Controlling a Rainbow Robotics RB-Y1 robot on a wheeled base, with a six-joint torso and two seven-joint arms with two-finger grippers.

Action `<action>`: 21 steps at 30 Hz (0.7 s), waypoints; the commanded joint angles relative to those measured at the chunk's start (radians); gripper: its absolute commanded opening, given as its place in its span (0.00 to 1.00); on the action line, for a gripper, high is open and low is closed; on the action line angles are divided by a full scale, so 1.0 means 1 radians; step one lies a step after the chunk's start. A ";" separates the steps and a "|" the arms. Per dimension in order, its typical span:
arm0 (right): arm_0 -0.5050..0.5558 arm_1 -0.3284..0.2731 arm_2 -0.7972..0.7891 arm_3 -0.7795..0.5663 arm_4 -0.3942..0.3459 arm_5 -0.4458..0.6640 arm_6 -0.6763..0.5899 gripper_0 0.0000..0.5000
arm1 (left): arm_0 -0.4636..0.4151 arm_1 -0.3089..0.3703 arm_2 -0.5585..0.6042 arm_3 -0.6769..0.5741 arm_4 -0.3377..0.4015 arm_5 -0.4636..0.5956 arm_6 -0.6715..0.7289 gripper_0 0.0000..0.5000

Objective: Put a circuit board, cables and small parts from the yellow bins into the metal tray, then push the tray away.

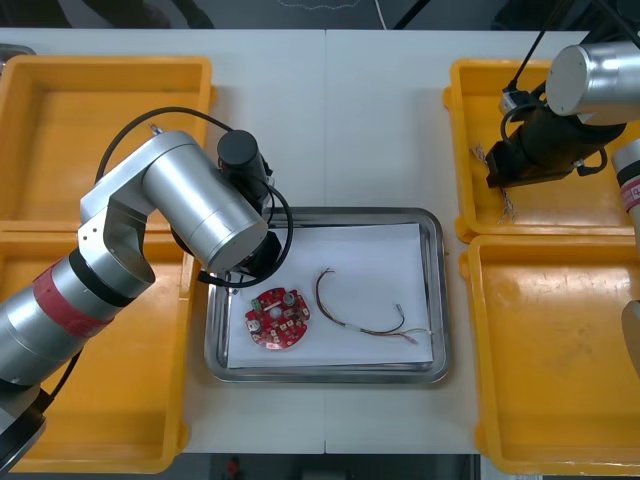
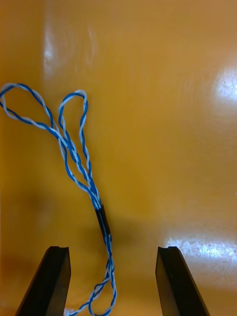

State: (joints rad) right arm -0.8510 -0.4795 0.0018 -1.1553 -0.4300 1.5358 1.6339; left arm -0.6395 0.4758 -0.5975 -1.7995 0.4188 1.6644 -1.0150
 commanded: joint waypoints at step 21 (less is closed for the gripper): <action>0.059 0.012 0.037 -0.017 0.028 -0.080 -0.036 1.00 | -0.072 -0.014 0.258 -0.196 0.081 0.255 0.151 1.00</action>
State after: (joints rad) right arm -0.8015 -0.4752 0.0243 -1.1553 -0.4098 1.4666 1.6339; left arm -0.6509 0.4752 -0.4140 -1.9716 0.4679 1.8809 -0.9752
